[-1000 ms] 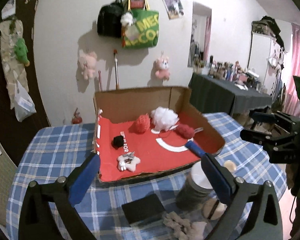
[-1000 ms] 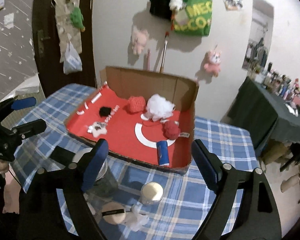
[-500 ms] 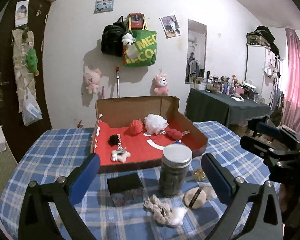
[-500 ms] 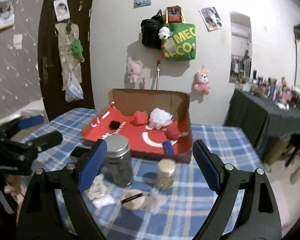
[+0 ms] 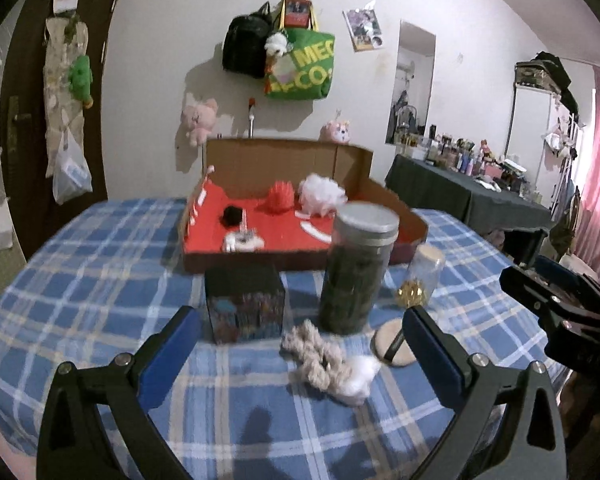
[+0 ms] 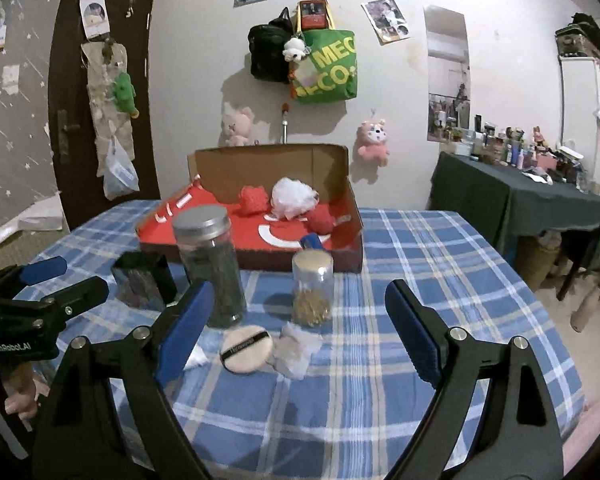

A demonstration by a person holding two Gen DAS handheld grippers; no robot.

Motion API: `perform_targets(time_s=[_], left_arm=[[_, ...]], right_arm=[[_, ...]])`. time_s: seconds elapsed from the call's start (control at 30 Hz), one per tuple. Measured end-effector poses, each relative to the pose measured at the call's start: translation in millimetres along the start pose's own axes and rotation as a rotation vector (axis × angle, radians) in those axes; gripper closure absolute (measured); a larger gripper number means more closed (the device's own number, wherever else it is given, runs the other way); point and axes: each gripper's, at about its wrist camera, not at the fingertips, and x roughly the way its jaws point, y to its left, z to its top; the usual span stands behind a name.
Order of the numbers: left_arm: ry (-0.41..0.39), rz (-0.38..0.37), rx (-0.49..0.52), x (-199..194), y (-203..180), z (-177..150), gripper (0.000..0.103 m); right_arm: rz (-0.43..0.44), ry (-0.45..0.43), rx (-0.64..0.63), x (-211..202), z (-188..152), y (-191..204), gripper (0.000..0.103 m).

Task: Organize soft objects
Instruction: 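Grasp the cream crocheted scrunchie with the left tool while the right tool grasps the white tissue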

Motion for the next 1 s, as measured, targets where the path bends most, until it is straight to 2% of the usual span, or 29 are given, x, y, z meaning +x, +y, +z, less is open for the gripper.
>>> perform_targets(time_s=[0.2, 0.5, 0.77, 1.0], left_arm=[[0.026, 0.011, 0.008, 11.1, -1.3, -18.3, 0.000], [0.119, 0.017, -0.002, 34.5, 2.1, -37.4, 0.000], [0.163, 0.018, 0.001, 48.1, 1.4, -37.5, 0.000], [0.224, 0.027, -0.002, 75.6, 0.6, -29.2, 0.001]], right_arm=[[-0.007, 0.039, -0.016, 13.4, -22.5, 2.5, 0.015], [-0.003, 0.113, 0.004, 33.6, -40.0, -1.7, 0.015], [0.018, 0.178, 0.021, 51.8, -46.2, -8.0, 0.015], [0.047, 0.255, 0.076, 80.1, -42.9, -25.8, 0.015]])
